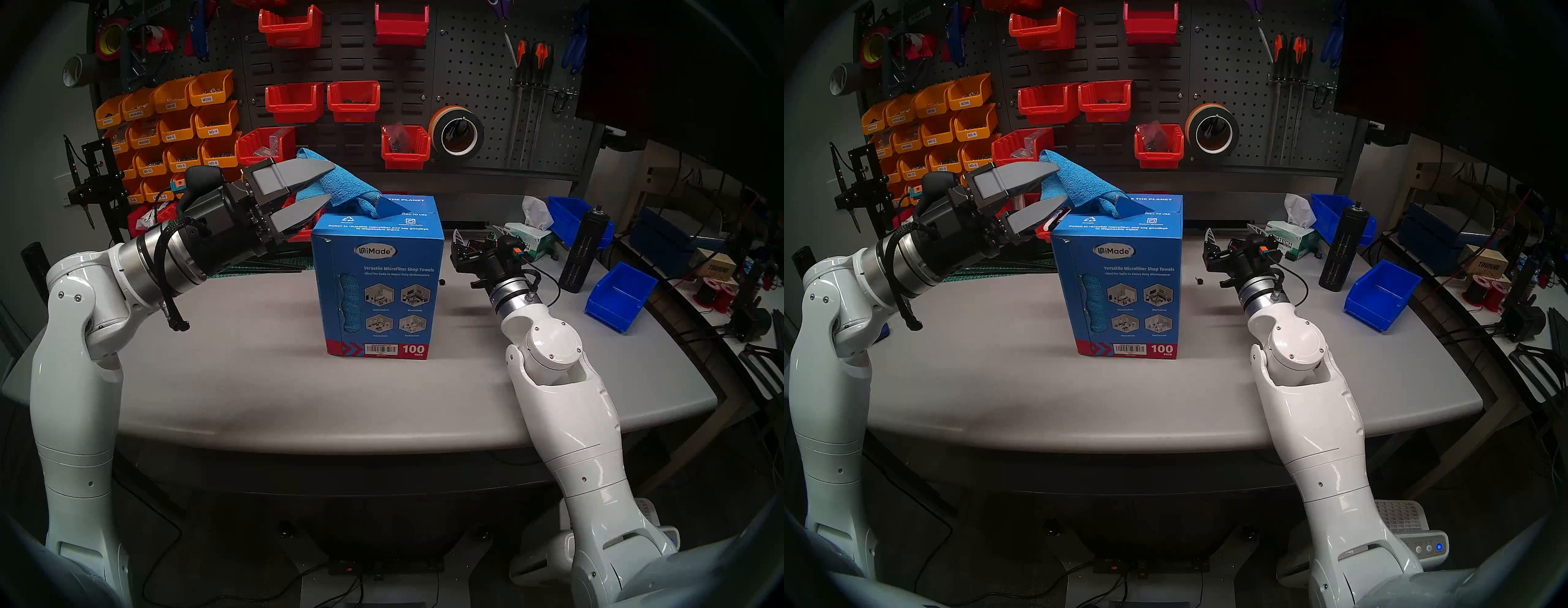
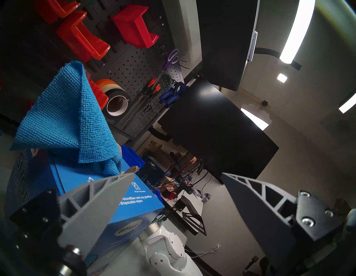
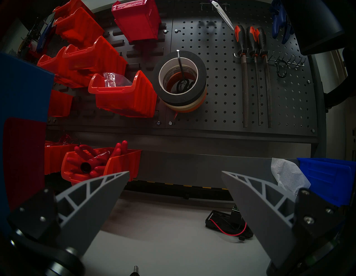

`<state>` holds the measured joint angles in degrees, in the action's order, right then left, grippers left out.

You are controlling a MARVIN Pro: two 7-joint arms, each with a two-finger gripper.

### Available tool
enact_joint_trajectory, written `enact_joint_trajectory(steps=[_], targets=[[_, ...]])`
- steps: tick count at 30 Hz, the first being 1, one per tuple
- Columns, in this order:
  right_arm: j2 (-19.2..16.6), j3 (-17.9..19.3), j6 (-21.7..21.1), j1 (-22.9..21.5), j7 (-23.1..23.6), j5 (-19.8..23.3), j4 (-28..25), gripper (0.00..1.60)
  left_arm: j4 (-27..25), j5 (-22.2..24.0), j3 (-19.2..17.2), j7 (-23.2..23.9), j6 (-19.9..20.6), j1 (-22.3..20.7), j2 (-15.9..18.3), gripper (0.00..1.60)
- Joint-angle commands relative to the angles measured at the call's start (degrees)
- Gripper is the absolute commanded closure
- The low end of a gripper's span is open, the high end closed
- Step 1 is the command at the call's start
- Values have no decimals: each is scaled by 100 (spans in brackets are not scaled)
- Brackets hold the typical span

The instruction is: Take out a shop towel

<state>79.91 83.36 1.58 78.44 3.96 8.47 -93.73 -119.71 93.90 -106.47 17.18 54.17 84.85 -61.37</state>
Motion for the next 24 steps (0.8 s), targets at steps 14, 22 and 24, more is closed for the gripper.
enact_joint_trajectory(steps=[14, 22, 24], targets=[[3, 11, 37, -145, 7, -3, -210, 0, 171, -674, 203, 225, -269, -398, 31, 0], [3, 10, 38, -145, 8, -3, -209, 0, 282, -913, 296, 323, -318, -483, 69, 0], [3, 10, 38, -145, 8, -3, -209, 0, 293, -943, 304, 331, -318, -500, 77, 0]])
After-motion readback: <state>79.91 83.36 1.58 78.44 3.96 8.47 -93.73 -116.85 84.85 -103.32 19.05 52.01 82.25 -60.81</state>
